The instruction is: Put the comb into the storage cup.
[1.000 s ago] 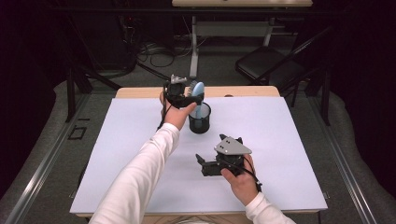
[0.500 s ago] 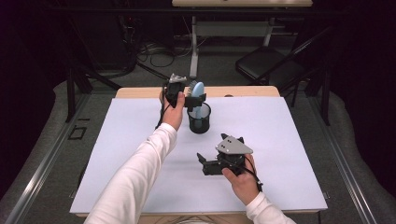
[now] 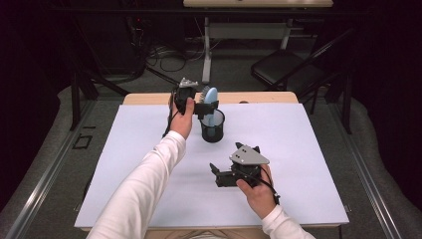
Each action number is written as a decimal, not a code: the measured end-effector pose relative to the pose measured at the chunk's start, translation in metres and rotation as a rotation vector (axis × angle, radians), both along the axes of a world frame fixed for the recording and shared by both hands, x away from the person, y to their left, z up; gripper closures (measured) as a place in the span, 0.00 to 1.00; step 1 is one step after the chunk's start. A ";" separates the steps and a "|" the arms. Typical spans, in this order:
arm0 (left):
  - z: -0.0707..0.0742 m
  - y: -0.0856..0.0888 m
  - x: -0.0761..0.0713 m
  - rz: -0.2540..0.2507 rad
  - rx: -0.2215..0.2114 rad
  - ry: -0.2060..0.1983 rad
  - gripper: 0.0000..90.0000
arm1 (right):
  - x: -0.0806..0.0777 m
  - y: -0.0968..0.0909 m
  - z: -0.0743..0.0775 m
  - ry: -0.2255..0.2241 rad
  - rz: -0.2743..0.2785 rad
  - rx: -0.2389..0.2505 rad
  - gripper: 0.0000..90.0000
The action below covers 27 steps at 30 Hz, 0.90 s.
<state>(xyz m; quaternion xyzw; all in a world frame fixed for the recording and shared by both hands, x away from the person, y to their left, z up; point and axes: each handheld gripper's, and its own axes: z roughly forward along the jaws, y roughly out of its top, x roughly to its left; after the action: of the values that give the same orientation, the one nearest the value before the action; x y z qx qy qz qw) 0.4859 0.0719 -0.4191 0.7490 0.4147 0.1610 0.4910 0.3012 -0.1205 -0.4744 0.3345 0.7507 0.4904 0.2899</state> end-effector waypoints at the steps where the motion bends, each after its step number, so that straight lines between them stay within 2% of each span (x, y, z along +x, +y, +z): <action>1: 0.001 0.001 0.000 -0.003 -0.003 0.000 0.01 | 0.000 0.000 0.000 0.000 -0.001 0.002 0.00; 6: 0.003 0.004 -0.001 -0.009 -0.026 0.009 0.01 | 0.000 -0.001 0.000 0.000 -0.002 0.002 0.00; 17: 0.010 0.008 -0.003 -0.025 -0.009 0.020 0.01 | 0.001 -0.003 0.002 -0.004 -0.008 0.011 0.00; 21: 0.013 0.009 -0.005 -0.036 0.035 0.038 0.01 | 0.001 -0.004 0.003 -0.006 -0.010 0.012 0.00; 27: 0.017 0.010 -0.008 -0.053 0.024 0.034 0.01 | 0.002 -0.007 0.004 -0.006 -0.016 0.016 0.00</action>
<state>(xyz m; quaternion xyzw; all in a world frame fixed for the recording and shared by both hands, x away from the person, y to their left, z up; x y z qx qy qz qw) 0.4784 0.0820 -0.4024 0.7680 0.4010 0.1404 0.4791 0.3030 -0.1279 -0.4706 0.3413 0.7429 0.4953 0.2935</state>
